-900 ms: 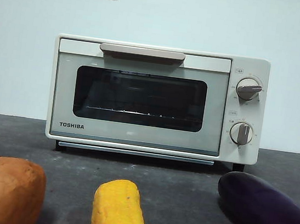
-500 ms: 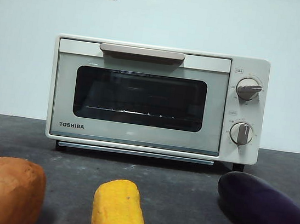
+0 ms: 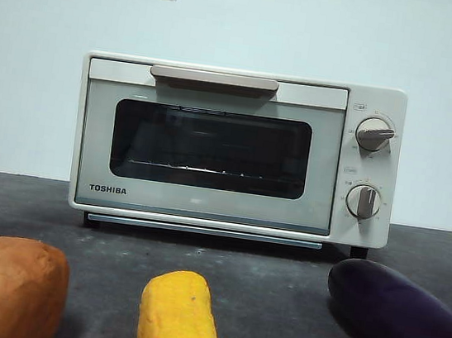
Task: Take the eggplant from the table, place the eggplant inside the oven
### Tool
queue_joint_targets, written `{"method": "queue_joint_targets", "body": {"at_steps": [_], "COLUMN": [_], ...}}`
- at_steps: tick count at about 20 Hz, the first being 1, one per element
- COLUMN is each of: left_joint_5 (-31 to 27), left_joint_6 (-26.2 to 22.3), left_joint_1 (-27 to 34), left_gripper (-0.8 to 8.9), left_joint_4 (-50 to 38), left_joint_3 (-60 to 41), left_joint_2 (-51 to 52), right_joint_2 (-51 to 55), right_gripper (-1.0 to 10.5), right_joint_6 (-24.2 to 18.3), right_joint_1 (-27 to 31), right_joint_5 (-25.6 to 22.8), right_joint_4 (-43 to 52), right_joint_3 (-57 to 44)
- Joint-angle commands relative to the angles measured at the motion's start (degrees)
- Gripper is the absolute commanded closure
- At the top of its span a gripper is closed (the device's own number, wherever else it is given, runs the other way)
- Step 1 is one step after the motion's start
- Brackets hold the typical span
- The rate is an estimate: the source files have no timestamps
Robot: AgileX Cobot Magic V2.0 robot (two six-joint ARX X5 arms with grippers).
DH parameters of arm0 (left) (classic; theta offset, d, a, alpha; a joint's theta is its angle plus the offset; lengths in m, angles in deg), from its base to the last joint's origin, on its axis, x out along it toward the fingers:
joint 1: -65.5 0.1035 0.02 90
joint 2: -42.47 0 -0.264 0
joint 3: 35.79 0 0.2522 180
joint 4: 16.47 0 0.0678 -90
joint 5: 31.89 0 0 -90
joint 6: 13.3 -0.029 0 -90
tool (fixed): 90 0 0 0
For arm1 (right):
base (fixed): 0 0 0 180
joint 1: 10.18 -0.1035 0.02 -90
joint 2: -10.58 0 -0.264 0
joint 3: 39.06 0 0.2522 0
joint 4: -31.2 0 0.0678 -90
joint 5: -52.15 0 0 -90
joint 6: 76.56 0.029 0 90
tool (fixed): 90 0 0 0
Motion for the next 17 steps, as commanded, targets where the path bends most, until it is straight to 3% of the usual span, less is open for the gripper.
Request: {"method": "queue_joint_targets", "body": {"at_steps": [1, 4, 7, 10, 17], "left_joint_5": [0.0, 0.0, 0.0, 0.0, 0.0], "left_joint_6": [-0.8, -1.0, -1.0, -1.0, -1.6], "left_joint_1": [-0.1, -0.1, -0.1, -0.1, -0.1], "left_gripper": [8.06, 8.06, 8.06, 8.06, 8.06], "left_joint_4": [-0.4, -0.4, -0.2, -0.1, 0.1], "left_joint_3": [1.1, 1.1, 1.1, 1.1, 1.1], "left_joint_2": [-0.4, -0.4, -0.4, -0.4, -0.4], "right_joint_2": [-4.3, -11.1, -18.8, -24.4, -29.7], "right_gripper": [6.0, 6.0, 6.0, 6.0, 6.4], "right_joint_6": [5.0, 6.7, 10.1, 11.0, 11.0], "right_joint_1": [-4.4, -9.7, -12.7, -12.9, -13.0], "right_joint_5": [-3.7, -4.9, -9.6, -11.9, -11.9], "right_joint_4": [2.2, 6.5, 9.1, 10.1, 15.6], "right_joint_3": [0.3, 0.3, 0.3, 0.3, 0.3]}}
